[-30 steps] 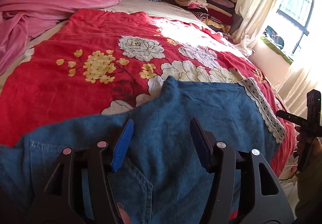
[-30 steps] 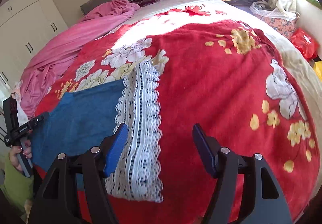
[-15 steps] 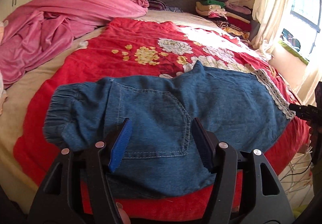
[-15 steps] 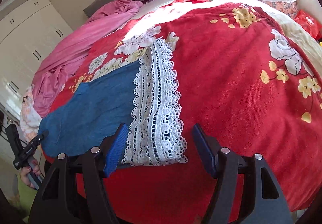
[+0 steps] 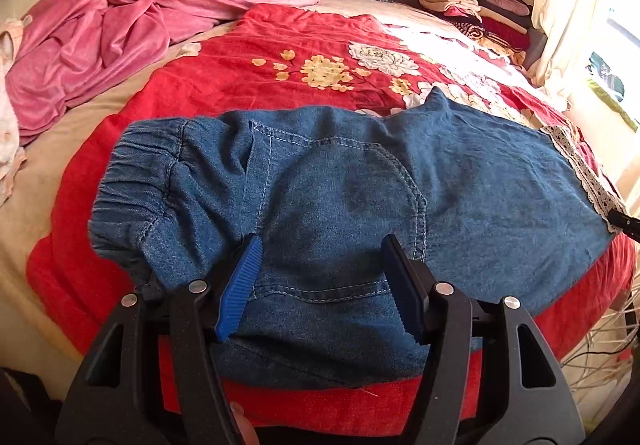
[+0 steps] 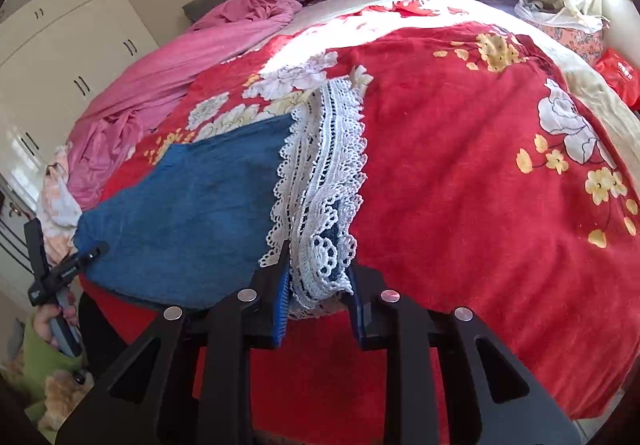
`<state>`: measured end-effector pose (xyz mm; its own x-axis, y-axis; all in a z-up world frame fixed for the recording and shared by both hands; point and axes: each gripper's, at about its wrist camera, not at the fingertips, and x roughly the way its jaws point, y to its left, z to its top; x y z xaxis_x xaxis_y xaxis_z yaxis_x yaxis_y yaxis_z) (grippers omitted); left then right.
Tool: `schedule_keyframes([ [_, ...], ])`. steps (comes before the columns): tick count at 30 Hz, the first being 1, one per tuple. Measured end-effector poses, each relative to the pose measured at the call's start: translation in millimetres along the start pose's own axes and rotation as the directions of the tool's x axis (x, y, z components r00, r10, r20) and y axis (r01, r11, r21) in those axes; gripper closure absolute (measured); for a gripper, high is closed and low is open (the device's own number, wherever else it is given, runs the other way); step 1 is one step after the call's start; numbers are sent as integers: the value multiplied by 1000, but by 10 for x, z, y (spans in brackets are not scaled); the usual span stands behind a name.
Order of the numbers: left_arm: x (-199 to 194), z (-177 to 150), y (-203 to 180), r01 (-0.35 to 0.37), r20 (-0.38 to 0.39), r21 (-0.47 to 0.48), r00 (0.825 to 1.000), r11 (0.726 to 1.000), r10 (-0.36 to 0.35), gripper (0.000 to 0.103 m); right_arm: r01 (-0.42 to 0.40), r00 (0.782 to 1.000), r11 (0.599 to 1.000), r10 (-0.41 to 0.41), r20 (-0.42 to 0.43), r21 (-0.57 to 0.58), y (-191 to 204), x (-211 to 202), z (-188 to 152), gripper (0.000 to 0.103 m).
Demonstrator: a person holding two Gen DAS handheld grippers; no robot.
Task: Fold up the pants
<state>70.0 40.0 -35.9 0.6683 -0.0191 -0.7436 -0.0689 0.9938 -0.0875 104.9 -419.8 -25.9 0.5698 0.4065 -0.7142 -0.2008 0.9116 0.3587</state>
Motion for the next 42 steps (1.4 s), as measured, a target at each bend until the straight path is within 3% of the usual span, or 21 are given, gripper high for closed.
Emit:
schedule_keyframes([
  [2, 15, -8, -6, -5, -6, 5, 1000, 1000, 5, 49, 41, 998, 999, -41, -42, -7, -18, 117, -79, 80],
  [6, 27, -19, -19, -13, -11, 19, 1000, 1000, 13, 49, 63, 997, 998, -64, -39, -11, -24, 141, -126, 77],
  [13, -13, -17, -77, -34, -27, 46, 999, 998, 35, 45, 146, 989, 989, -147, -21, -29, -25, -96, -90, 52],
  [18, -153, 8, -144, -35, -13, 56, 999, 998, 36, 37, 152, 988, 988, -152, 21, -11, -74, -282, -83, 52],
  [20, -219, 29, -178, -37, 0, 64, 999, 997, 38, 37, 144, 989, 990, -144, 39, -1, -84, -334, -76, 43],
  [24, -354, 103, -270, -27, 30, 81, 999, 996, 24, 34, 120, 990, 993, -121, 68, 7, -50, -397, -49, 40],
  [28, -418, 251, -398, 12, 45, 96, 999, 995, -16, 32, 103, 990, 995, -103, 95, 5, 29, -412, -19, 28],
  [33, -416, 463, -612, 83, 40, 118, 995, 990, -88, 29, 63, 993, 998, -60, 101, -22, 167, -378, -9, 26],
  [35, -408, 553, -740, 101, 47, 149, 993, 984, -109, 29, 63, 993, 998, -59, 104, -30, 207, -367, -16, 20],
  [42, -274, 937, -1290, 192, 36, 248, 978, 950, -207, 27, 48, 993, 998, -45, 107, -30, 242, -324, -24, 20],
])
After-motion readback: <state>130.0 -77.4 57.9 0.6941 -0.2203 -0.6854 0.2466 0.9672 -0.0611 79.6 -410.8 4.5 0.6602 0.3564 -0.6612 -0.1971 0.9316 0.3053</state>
